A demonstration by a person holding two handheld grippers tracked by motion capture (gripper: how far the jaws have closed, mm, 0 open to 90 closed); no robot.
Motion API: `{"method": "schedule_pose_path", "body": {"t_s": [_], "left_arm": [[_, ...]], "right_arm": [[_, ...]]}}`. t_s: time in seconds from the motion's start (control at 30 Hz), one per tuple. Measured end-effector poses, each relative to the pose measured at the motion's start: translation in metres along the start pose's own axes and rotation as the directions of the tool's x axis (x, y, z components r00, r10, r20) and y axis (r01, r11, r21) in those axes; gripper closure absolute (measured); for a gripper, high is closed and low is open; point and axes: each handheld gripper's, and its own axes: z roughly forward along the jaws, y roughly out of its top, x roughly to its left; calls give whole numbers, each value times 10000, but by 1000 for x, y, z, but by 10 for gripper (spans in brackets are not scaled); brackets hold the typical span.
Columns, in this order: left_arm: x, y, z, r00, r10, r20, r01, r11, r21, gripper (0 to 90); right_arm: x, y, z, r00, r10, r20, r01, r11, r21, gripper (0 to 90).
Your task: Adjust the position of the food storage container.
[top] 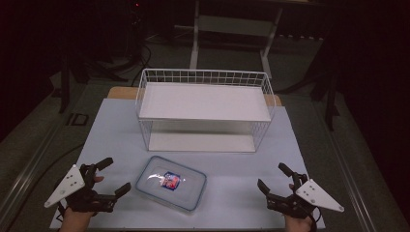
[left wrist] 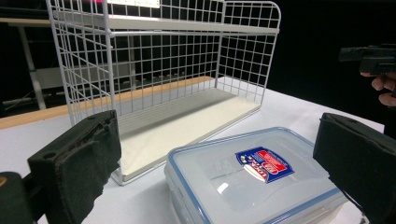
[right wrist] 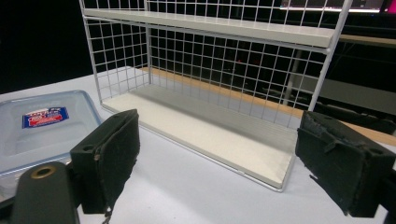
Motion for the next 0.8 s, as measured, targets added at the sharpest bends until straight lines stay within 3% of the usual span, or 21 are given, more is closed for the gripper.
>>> {"method": "schedule_pose_path", "body": {"t_s": [0.53, 0.63, 0.8], "left_arm": [[-3, 2, 2, 9997, 211, 97, -211, 9998, -61, 11], [-3, 2, 4, 9996, 198, 188, -199, 9998, 6, 11], [0, 2, 4, 9994, 130, 319, -134, 9998, 135, 11]], "right_arm": [[6, 0, 2, 9998, 201, -79, -200, 9997, 121, 123], [12, 3, 2, 9998, 113, 150, -114, 9999, 96, 114], [22, 5, 4, 9999, 47, -117, -47, 10000, 19, 114]]}}
